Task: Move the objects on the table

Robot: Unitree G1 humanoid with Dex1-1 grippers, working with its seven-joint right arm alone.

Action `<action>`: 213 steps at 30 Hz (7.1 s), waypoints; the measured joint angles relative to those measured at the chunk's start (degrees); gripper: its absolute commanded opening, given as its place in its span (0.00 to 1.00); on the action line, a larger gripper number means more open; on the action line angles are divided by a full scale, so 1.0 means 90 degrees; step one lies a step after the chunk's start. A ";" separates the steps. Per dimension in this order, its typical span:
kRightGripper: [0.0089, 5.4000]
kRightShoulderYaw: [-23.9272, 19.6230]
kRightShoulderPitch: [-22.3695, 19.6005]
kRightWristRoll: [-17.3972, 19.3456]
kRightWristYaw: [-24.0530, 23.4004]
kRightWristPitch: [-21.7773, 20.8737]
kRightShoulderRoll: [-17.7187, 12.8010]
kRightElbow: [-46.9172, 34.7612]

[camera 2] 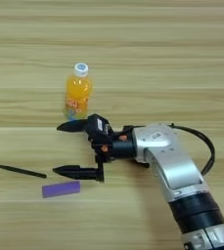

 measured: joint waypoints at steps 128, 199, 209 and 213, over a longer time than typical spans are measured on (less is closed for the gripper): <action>0.05 0.1002 -0.1151 -0.2282 -0.2113 0.0208 0.1126 0.1388; 0.73 0.0292 -0.0621 -0.1757 -0.1422 -0.0139 0.0337 0.1351; 0.92 -0.0040 -0.0394 -0.1102 -0.0943 -0.0007 0.0112 0.0297; 0.98 -0.0167 -0.0248 -0.0795 -0.0692 -0.0002 0.0028 0.0022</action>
